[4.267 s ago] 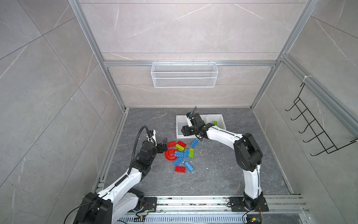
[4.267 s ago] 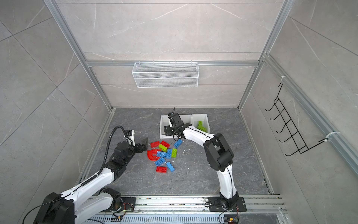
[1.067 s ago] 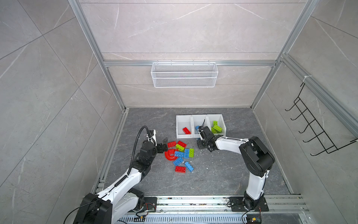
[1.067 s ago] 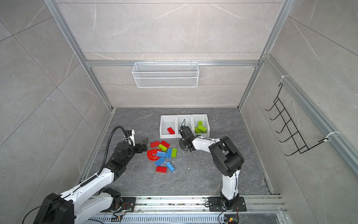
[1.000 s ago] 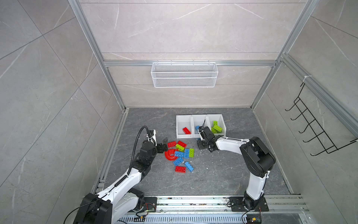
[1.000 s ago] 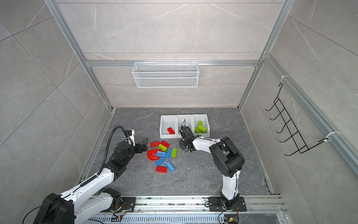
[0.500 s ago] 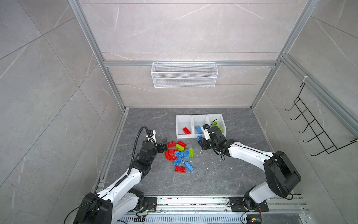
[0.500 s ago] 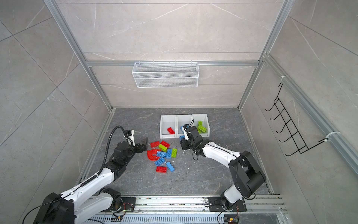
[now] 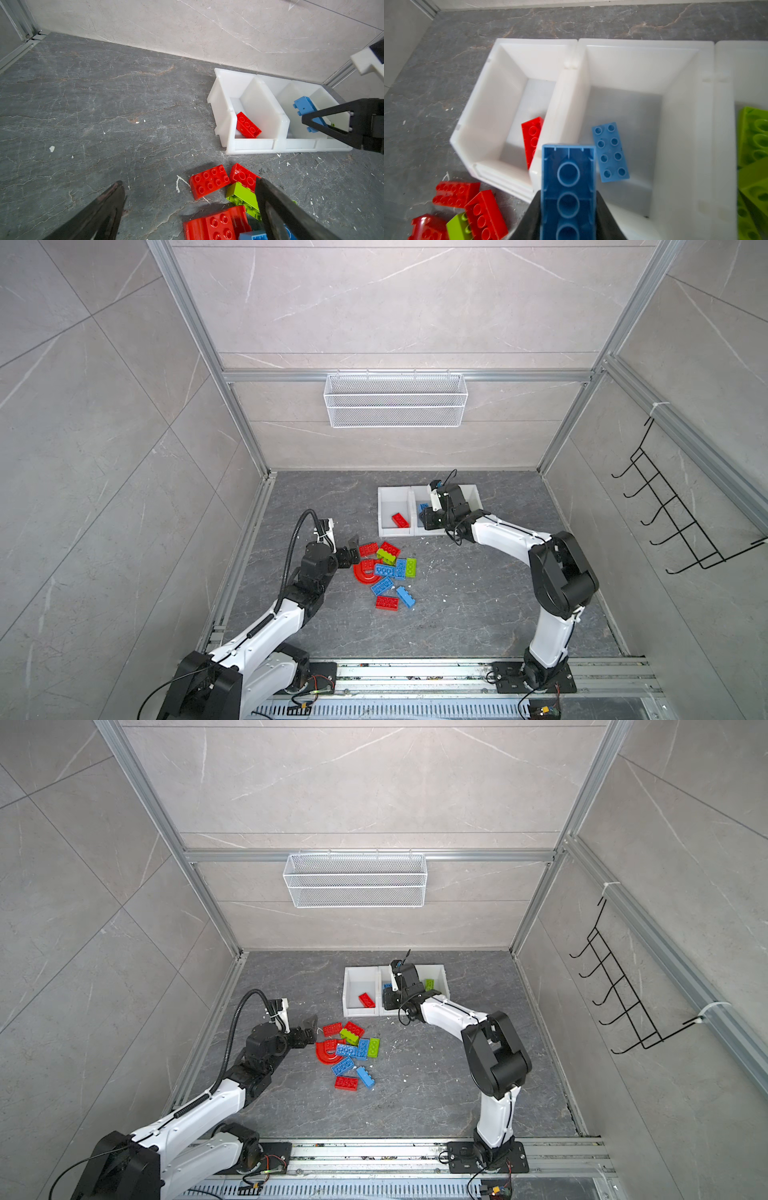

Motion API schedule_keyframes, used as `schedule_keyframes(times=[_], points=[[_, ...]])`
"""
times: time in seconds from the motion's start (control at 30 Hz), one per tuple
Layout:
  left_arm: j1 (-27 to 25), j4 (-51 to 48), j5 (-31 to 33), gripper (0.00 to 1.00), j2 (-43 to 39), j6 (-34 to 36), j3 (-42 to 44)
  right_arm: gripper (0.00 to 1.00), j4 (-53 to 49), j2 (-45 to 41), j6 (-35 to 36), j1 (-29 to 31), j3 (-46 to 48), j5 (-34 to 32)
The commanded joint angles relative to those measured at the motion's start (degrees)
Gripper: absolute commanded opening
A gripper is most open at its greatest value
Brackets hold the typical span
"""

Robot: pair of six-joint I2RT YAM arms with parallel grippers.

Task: Sort the legos into containers by color
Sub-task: 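Carry the blue brick into the middle bin compartment and release, then move the right gripper back over the pile to a lime-green brick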

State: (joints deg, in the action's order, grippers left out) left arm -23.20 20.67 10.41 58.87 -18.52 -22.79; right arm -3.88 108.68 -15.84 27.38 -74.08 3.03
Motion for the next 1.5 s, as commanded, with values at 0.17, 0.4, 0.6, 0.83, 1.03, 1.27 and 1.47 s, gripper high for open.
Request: schedule_keyframes(times=[0.17,0.4,0.6,0.83,1.03,1.27,1.47], points=[[0.31,1.92,0.57,1.00,-0.09,-1.00,-1.01,0.26,-2.51,4.40,0.04,-2.81,-4.34,-0.75],[0.26,1.07,2.33,1.00,-1.72,-0.29,-0.52,0.50,-5.63,5.12,1.13,-3.85,-7.07,-0.66],[0.28,0.80,3.01,1.00,-2.33,0.07,-0.43,0.62,-4.13,-2.82,0.98,-3.24,-0.75,1.63],[0.37,0.83,2.75,1.00,-1.93,0.05,-0.53,0.62,-0.03,-12.63,-1.57,4.62,13.00,3.70],[0.35,0.47,1.50,1.00,-1.86,-0.19,-1.07,0.66,-1.98,-12.36,1.53,9.28,16.37,1.83],[0.35,0.56,0.92,1.00,-0.87,0.00,-1.46,0.63,-6.22,-5.68,4.58,11.07,12.75,1.46],[0.35,0.77,1.89,1.00,-0.72,0.48,-1.19,0.63,-7.73,-5.06,4.65,11.33,11.90,0.85]])
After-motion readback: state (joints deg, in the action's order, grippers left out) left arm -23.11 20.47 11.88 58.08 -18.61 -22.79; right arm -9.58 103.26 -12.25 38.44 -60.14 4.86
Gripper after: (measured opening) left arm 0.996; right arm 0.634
